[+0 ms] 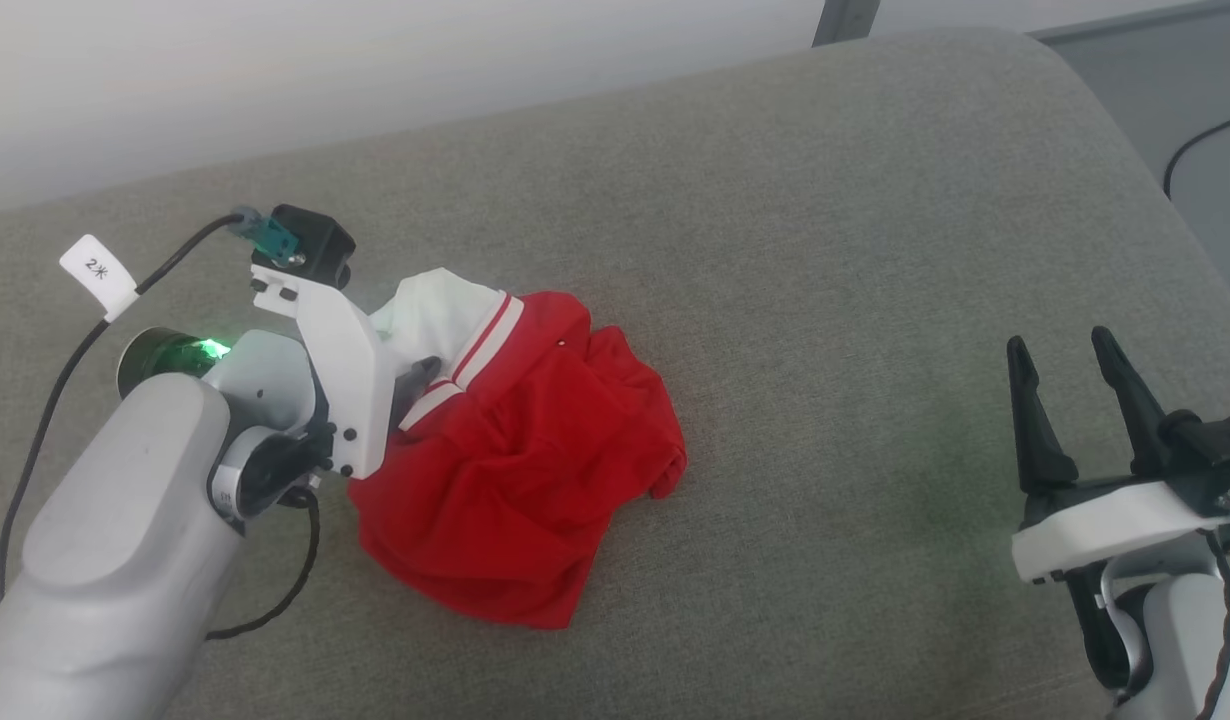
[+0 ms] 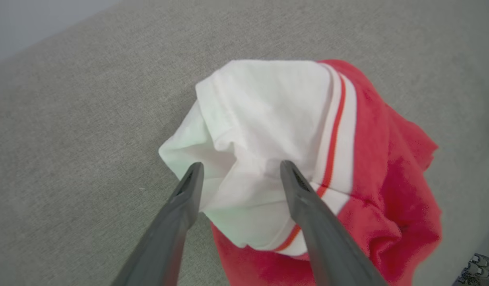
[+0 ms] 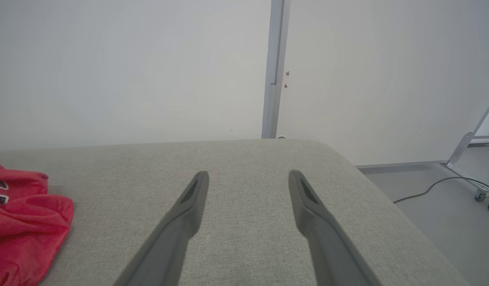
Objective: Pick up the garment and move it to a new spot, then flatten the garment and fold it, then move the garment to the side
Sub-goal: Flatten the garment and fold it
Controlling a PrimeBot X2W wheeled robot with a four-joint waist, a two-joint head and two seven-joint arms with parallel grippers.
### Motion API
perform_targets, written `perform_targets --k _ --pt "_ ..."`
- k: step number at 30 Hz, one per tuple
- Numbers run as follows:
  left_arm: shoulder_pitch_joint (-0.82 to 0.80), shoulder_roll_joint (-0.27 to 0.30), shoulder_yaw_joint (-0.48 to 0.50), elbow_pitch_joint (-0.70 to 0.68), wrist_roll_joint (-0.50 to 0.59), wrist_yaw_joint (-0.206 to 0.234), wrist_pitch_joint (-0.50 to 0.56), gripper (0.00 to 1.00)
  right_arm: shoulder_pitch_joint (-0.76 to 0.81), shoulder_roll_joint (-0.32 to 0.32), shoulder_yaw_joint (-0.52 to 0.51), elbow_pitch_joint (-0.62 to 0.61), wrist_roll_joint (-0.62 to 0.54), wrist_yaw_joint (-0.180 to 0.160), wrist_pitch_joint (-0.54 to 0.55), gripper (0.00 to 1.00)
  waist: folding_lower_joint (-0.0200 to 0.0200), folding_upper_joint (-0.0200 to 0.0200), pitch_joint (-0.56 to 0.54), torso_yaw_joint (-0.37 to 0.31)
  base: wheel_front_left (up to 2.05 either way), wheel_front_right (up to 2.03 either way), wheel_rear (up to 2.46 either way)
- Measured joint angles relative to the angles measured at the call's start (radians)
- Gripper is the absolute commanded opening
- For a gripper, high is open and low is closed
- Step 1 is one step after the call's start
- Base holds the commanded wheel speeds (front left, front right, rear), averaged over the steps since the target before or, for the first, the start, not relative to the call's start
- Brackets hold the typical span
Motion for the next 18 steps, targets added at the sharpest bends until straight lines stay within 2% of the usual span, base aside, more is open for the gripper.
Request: perform_targets --k 2,12,15,18 --pt "-0.014 -0.005 -0.006 0.030 0.000 -0.002 0.005 0.00 -0.006 0.001 -0.001 0.002 0.000 0.000 0.000 1.00 0.0000 0.0000 0.006 -0.001 0.00 0.00 0.00" --pt "-0.069 -0.013 -0.012 0.083 -0.004 -0.003 0.026 0.00 -0.012 0.001 -0.033 0.003 -0.008 0.000 -0.003 1.00 0.0000 0.0000 0.009 0.027 0.00 0.00 0.00" --pt "-0.074 0.000 -0.001 0.055 -0.004 0.015 0.024 0.00 -0.011 0.000 -0.043 -0.002 -0.011 0.000 -0.003 1.00 0.0000 0.0000 0.006 0.049 0.00 0.00 0.00" --pt "-0.069 0.038 0.010 -0.002 0.002 0.048 0.037 0.00 -0.001 -0.001 -0.056 -0.006 -0.017 0.000 -0.003 1.00 0.0000 0.0000 0.002 0.081 0.00 0.00 0.00"
